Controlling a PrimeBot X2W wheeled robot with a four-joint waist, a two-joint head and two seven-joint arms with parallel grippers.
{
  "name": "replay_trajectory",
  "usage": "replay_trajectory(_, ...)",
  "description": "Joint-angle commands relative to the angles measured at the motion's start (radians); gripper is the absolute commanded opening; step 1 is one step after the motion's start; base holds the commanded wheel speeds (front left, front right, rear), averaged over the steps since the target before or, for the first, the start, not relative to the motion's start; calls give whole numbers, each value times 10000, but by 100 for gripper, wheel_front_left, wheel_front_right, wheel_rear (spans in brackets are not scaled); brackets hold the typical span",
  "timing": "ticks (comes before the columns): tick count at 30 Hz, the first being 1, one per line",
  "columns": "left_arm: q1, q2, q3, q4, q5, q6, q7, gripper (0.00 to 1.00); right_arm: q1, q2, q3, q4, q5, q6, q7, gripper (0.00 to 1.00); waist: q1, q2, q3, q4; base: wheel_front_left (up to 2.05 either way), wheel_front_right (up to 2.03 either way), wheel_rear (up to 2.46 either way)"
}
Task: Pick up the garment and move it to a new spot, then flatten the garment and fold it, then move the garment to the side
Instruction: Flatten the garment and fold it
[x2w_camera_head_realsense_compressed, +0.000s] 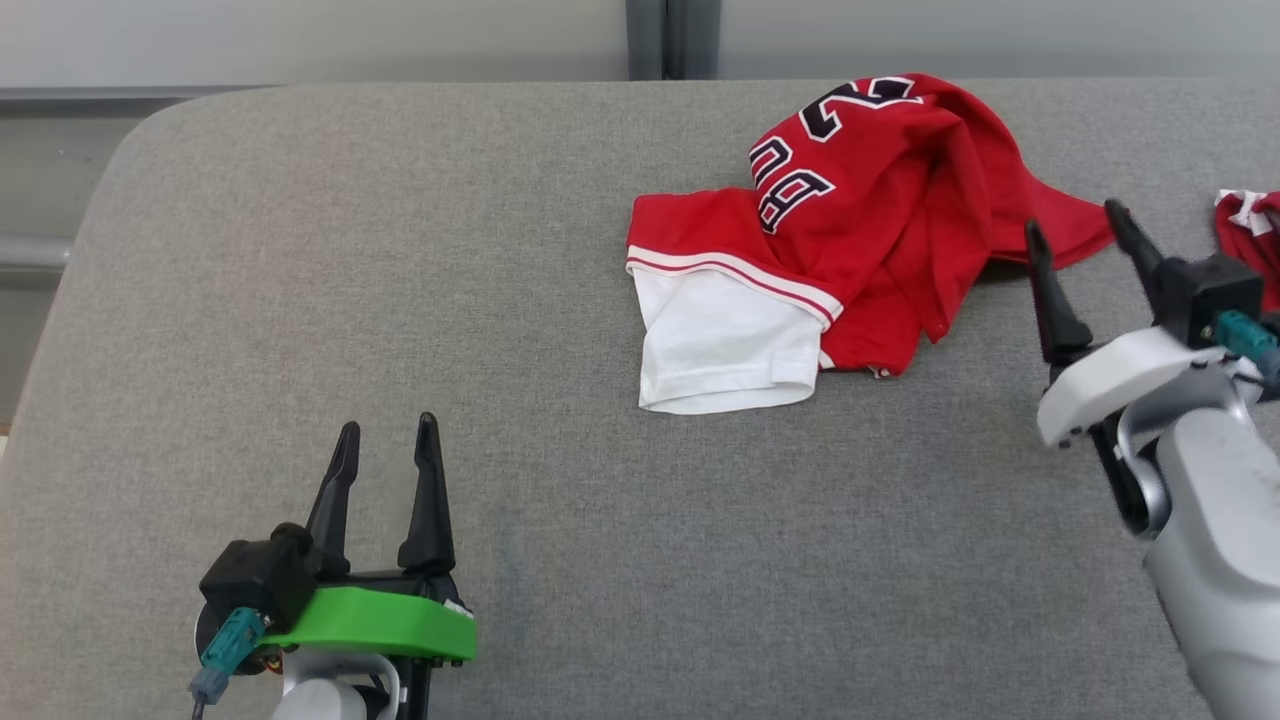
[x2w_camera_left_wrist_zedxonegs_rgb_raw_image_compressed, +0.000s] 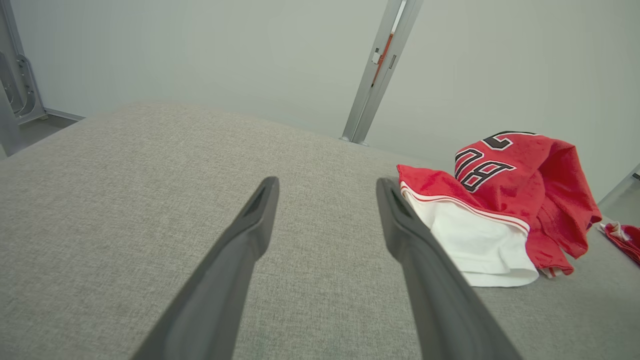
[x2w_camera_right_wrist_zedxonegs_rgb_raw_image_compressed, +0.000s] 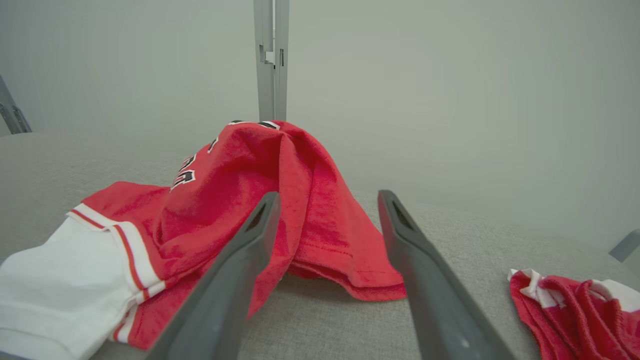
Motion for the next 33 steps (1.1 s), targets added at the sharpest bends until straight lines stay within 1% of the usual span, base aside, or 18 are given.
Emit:
replay_trajectory(1, 120, 24, 3, 4, 102, -32, 11, 100, 422, 221, -16, -156, 69, -14, -25, 100, -1, 0, -240, -208, 0, 0, 0)
replay_trajectory(4, 119, 24, -42, -30, 135, -50, 11, 100, 1042, 583, -15, -152, 87, -14, -25, 100, -1, 0, -237, -149, 0, 0, 0)
replay_trajectory(8, 26, 24, -41, -61, 202, -56, 11, 100, 1190, 984, -48, 282, -142, -14, -25, 100, -1, 0, -102, 51, 0, 0, 0)
replay_trajectory(11, -59, 24, -36, -86, 199, -66, 11, 100, 851, 1172, -367, 709, -275, -14, -26, 100, -1, 0, 33, 239, 0, 0, 0)
replay_trajectory(14, -150, 24, -44, -77, 187, -85, 11, 100, 506, 1406, -695, 1460, -345, -14, -27, 100, -1, 0, 165, 452, 0, 0, 0)
replay_trajectory(19, -246, 24, -25, -84, 169, -66, 11, 100, -188, 1605, -846, 2638, -204, -14, -26, 100, -1, 0, 373, 752, 0, 0, 0)
replay_trajectory(20, -267, 24, -23, -89, 168, -61, 11, 100, -337, 1577, -850, 2847, -233, -14, -26, 91, -1, 0, 407, 797, 0, 0, 0)
replay_trajectory(21, -289, 22, -16, -96, 168, -51, 11, 100, -432, 1579, -843, 2960, -266, -14, -26, 45, -1, 0, 427, 824, 0, 0, 0)
replay_trajectory(22, -301, 22, -6, -106, 163, -37, 11, 100, -511, 1611, -816, 3098, -274, -14, -26, 28, -1, 0, 443, 847, 0, 0, 0)
replay_trajectory(23, -300, 24, 16, -108, 158, -35, 11, 100, -572, 1628, -787, 3199, -259, -14, -26, 0, -1, 0, 454, 861, 0, 0, 0)
replay_trajectory(27, -271, 24, 89, -120, 170, 0, 11, 100, -774, 1473, -794, 3207, -327, -14, -26, 0, -1, 0, 462, 779, 0, 0, 0)
replay_trajectory(33, -173, 24, 182, -155, 163, 9, 10, 100, -526, 1036, -918, 2432, -694, -14, -27, 0, -1, 0, 389, 346, 0, 0, 0)
